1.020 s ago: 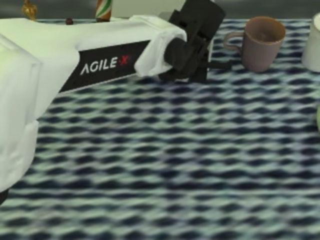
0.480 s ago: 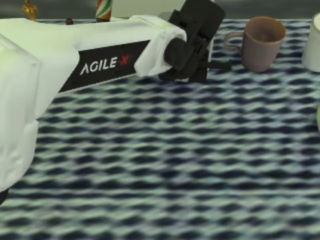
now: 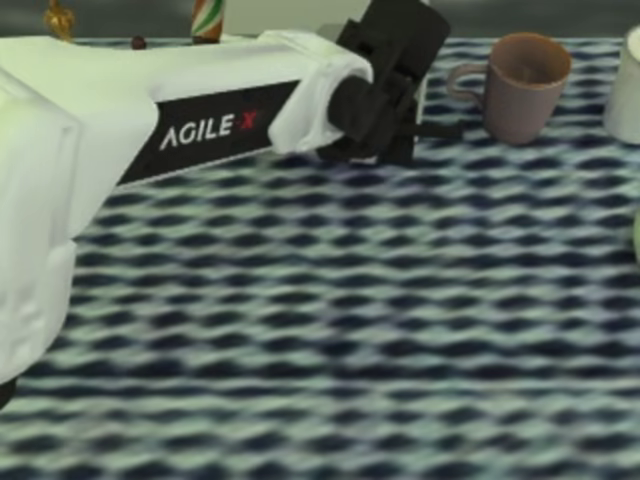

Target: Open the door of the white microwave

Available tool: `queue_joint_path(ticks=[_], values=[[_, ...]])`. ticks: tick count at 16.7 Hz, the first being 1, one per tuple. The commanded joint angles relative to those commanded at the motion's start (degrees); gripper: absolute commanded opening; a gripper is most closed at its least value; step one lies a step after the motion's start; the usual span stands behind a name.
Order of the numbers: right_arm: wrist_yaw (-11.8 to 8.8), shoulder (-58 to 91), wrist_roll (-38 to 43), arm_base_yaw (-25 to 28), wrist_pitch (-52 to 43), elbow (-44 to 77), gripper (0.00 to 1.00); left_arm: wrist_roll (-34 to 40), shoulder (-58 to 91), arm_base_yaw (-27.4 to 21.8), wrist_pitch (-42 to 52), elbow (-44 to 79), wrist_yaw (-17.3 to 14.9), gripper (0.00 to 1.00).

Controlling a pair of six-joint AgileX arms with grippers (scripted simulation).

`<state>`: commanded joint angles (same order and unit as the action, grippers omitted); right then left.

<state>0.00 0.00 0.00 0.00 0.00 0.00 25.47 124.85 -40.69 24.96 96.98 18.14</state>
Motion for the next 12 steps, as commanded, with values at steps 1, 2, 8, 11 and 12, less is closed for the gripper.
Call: queue_joint_path(ticks=[1, 2, 8, 11, 12], values=[[0.0, 0.0, 0.0, 0.0, 0.0, 0.0, 1.0, -0.38, -0.19, 0.09, -0.17, -0.53, -0.17, 0.0], [0.0, 0.0, 0.0, 0.0, 0.0, 0.0, 1.0, -0.86, -0.61, 0.19, -0.52, -1.12, -0.37, 0.0], [0.0, 0.0, 0.0, 0.0, 0.0, 0.0, 1.0, -2.8, -2.37, 0.83, -2.2, -3.8, -1.48, 0.0], [0.0, 0.0, 0.0, 0.0, 0.0, 0.0, 1.0, -2.8, -2.37, 0.83, -2.2, -3.8, -1.48, 0.0], [0.0, 0.0, 0.0, 0.0, 0.0, 0.0, 1.0, -2.8, -2.37, 0.83, -2.2, -3.8, -1.48, 0.0]])
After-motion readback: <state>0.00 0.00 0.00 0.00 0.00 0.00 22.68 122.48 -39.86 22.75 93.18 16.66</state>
